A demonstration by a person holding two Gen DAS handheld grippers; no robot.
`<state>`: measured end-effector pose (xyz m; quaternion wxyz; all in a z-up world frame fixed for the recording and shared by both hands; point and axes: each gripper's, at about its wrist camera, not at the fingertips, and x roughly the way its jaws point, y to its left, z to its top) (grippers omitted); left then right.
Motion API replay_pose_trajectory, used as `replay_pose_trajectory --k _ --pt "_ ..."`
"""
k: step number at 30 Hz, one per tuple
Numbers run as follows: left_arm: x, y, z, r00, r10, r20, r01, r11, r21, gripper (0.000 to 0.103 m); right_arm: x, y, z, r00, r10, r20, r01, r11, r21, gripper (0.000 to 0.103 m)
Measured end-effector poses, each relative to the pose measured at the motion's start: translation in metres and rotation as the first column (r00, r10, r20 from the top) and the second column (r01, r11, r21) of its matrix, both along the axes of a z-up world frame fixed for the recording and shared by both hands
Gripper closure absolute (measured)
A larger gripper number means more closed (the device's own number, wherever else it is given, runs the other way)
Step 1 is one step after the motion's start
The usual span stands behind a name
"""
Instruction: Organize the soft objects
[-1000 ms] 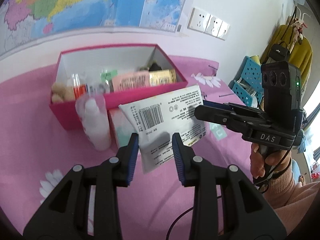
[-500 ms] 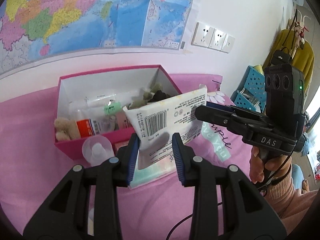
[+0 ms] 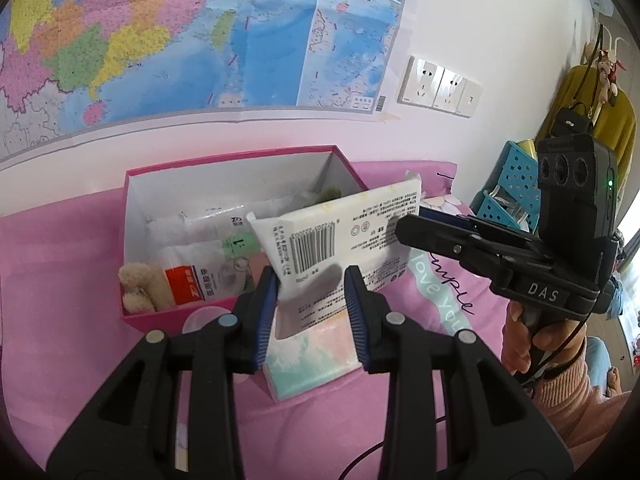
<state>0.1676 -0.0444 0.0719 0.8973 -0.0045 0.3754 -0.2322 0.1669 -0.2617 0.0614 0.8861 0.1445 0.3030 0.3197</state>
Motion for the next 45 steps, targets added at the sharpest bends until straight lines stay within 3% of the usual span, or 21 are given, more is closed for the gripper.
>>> replay_pose_trajectory --k 17,22,30,32,40,42,45 --pt "0.035 -0.005 0.013 0.999 0.049 0.022 -0.051 0.997 0.053 0.067 0.033 0.008 0.008 1.000 -0.028 0.010 0.028 1.000 0.012 0.075" --pt "0.055 -0.003 0.007 0.997 0.074 -0.006 -0.073 0.995 0.068 0.067 0.052 0.011 0.004 0.999 -0.032 -0.019 0.032 0.999 0.021 0.075" --pt "0.089 0.000 -0.015 0.986 0.118 -0.118 -0.109 0.990 0.087 0.067 0.087 0.020 -0.020 0.991 -0.054 -0.121 0.053 0.999 -0.010 0.072" --pt "0.092 0.002 -0.018 0.983 0.129 -0.131 -0.120 0.990 0.077 0.067 0.093 0.020 -0.026 0.987 -0.079 -0.141 0.078 0.997 -0.014 0.066" --pt "0.077 0.012 -0.014 0.986 0.145 -0.081 -0.139 0.988 0.071 0.066 0.086 0.016 -0.025 0.988 -0.099 -0.122 0.096 0.995 -0.030 0.061" --pt "0.072 0.014 -0.012 0.989 0.133 -0.062 -0.130 0.990 0.057 0.053 0.079 0.013 -0.024 0.989 -0.095 -0.112 0.092 0.995 -0.030 0.061" --pt "0.053 0.022 -0.007 0.991 0.130 -0.011 -0.129 0.991 0.031 0.043 0.063 0.008 -0.022 0.993 -0.074 -0.094 0.072 0.997 -0.021 0.055"
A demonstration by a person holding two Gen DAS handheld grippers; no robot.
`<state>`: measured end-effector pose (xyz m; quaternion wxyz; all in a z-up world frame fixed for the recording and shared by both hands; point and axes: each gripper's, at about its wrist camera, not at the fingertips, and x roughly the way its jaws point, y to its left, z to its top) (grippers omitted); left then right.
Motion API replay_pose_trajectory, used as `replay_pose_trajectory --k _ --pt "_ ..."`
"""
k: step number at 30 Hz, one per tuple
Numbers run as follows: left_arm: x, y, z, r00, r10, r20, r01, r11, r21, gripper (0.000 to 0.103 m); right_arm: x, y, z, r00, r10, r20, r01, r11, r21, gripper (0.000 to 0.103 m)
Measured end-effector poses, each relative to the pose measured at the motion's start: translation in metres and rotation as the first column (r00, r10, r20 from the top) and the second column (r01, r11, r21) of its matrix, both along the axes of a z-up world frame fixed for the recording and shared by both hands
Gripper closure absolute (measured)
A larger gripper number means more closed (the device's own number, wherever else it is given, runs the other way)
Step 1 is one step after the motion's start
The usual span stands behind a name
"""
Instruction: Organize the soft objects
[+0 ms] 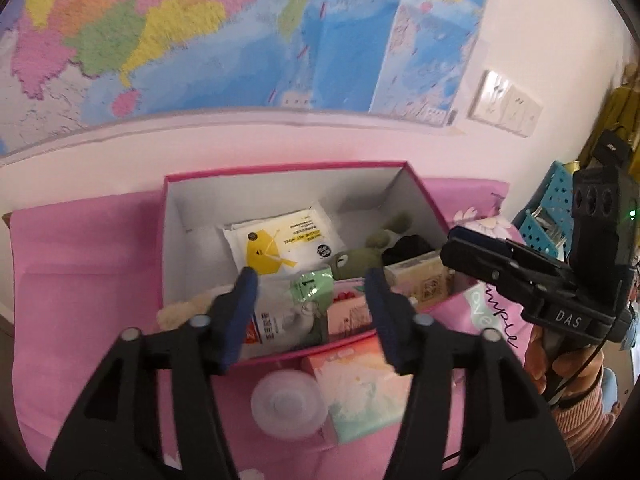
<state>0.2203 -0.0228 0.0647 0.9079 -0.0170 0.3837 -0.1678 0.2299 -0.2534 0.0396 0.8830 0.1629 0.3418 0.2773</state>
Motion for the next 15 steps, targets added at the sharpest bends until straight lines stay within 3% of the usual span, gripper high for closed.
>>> replay_pose_trajectory --k 2,4,6,8,11,15 --pt "-0.016 0.004 0.003 0.999 0.002 0.039 -0.002 1.000 -0.009 0.040 -0.012 -0.001 0.003 1.000 0.008 0.022 -0.008 1.000 -0.008 0.048" --pt "-0.033 0.009 0.006 0.997 0.007 0.078 -0.005 1.000 -0.023 0.028 -0.026 0.000 0.007 0.998 0.019 0.051 -0.018 1.000 -0.024 0.041" --pt "-0.047 0.015 0.008 0.993 0.027 0.115 -0.025 0.999 -0.027 0.009 -0.044 0.000 0.010 0.996 0.017 0.086 -0.014 0.999 -0.047 0.032" --pt "-0.065 0.020 0.008 0.988 0.045 0.150 -0.040 0.998 -0.040 0.001 -0.059 0.000 0.011 0.993 0.013 0.114 -0.006 0.998 -0.066 0.019" --pt "-0.088 0.020 0.002 0.980 0.090 0.178 -0.088 0.996 -0.021 0.001 -0.081 0.003 0.009 0.989 0.003 0.146 0.014 0.994 -0.111 0.013" --pt "-0.108 0.019 -0.016 0.981 0.137 0.135 -0.138 0.990 0.000 0.001 -0.108 0.013 -0.004 0.987 -0.029 0.156 0.060 0.978 -0.199 0.003"
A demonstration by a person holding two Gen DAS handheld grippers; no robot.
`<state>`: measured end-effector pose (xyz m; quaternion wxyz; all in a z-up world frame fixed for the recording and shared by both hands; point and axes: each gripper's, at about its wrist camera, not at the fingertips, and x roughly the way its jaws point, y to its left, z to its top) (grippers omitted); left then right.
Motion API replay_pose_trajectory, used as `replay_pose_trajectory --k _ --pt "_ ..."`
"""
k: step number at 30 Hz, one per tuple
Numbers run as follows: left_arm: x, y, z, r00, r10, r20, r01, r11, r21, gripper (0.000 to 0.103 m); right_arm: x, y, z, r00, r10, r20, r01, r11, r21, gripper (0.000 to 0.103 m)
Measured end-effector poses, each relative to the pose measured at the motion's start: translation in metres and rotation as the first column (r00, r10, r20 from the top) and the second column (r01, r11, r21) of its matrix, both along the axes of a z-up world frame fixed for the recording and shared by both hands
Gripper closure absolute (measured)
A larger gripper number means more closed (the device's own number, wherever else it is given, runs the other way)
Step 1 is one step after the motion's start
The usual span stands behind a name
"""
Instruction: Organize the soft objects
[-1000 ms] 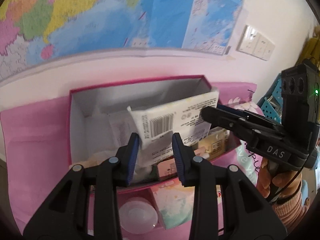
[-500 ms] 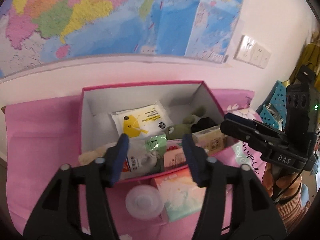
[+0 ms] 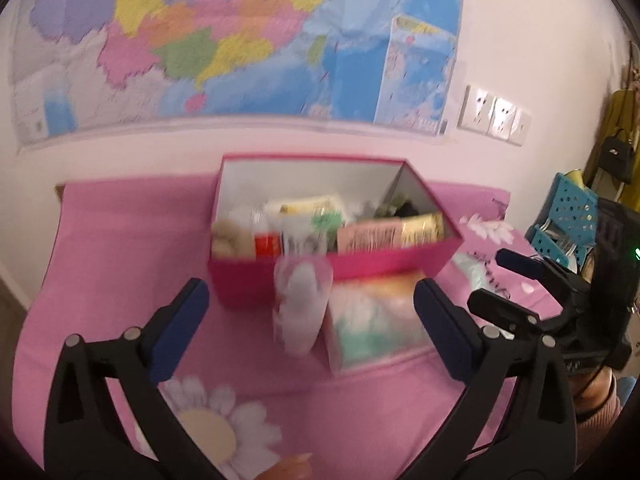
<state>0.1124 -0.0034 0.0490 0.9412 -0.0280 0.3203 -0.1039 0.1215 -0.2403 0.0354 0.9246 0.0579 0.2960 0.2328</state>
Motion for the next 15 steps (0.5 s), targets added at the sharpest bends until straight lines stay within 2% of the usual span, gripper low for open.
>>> replay_pose_trajectory --k 5,8,15 --pt "-0.016 -0.001 -0.017 0.998 0.038 -0.044 -0.037 0.999 0.012 0.001 -0.026 0.010 -0.014 1.000 -0.012 -0.006 0.012 0.999 -0.044 0.003" --pt "-0.024 0.002 -0.026 0.995 0.049 -0.083 -0.049 0.999 -0.003 0.001 -0.036 0.010 -0.019 0.999 -0.031 -0.020 0.030 0.999 -0.037 0.002" --pt "-0.039 0.002 -0.039 0.991 0.105 -0.078 -0.102 0.994 0.041 0.001 -0.050 0.019 -0.023 1.000 -0.019 -0.022 0.018 0.998 -0.057 0.002"
